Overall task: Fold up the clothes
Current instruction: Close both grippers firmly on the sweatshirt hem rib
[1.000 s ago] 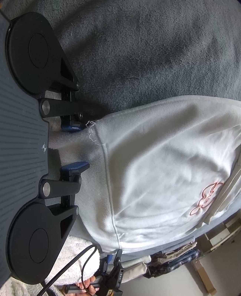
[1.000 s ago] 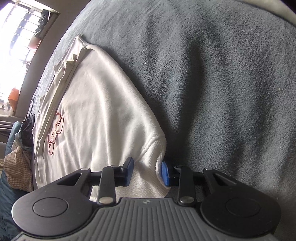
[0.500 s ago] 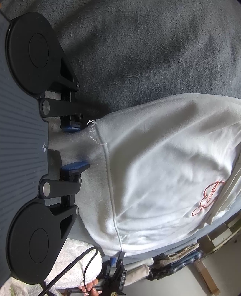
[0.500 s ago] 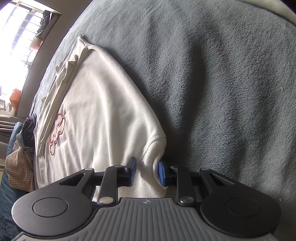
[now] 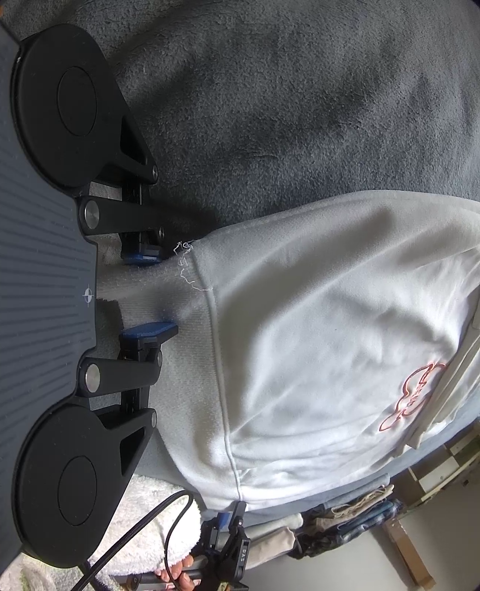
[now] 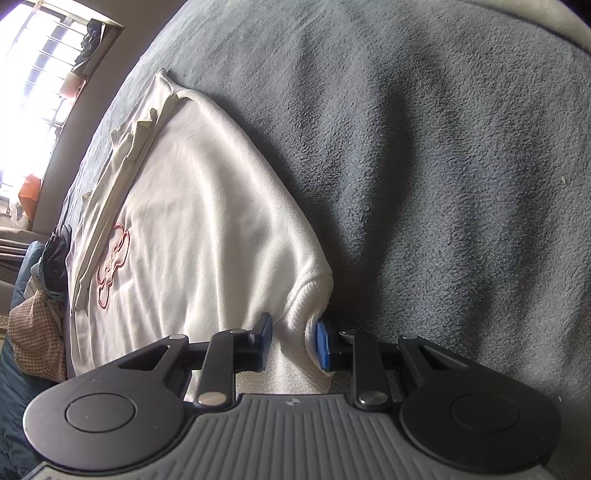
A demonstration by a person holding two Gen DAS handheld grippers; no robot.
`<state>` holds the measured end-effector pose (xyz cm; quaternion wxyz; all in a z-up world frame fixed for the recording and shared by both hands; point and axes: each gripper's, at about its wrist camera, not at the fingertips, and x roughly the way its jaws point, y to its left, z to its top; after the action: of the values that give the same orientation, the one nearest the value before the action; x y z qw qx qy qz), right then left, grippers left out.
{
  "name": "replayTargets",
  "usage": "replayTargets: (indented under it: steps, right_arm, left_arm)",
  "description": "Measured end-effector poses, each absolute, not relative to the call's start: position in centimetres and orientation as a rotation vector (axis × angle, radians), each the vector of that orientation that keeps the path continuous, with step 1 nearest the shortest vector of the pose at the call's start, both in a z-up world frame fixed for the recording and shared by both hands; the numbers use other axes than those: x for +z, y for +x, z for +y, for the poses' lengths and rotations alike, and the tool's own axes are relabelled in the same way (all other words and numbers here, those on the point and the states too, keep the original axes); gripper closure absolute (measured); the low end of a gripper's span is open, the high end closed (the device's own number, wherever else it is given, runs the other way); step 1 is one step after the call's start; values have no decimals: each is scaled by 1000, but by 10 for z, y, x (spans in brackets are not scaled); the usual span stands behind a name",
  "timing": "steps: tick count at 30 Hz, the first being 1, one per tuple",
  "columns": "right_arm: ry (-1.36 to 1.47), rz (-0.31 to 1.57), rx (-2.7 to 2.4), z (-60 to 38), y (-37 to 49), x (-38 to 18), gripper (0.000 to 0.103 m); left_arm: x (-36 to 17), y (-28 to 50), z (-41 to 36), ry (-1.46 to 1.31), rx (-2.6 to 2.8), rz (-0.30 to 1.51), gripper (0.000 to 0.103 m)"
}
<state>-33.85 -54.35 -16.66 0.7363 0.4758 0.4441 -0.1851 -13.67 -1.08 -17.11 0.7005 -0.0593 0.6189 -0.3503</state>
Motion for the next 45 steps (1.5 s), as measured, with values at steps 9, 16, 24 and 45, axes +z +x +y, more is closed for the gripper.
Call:
replayTargets:
  steps: [9, 16, 24, 45]
  right_arm:
    - [1045, 975, -407, -545, -338, -167, 76]
    - [1044, 975, -408, -546, -338, -166, 76]
    - [1043, 976, -409, -546, -338, -166, 76]
    - [1047, 975, -412, -545, -340, -166, 76]
  left_arm:
    - [-172, -136, -11, -134, -781, 1377, 73]
    - [-172, -137, -11, -135, -783, 1375, 73]
    - [-172, -137, -9, -140, -785, 1371, 73]
    - [-171, -137, -9, -128, -802, 1377, 70]
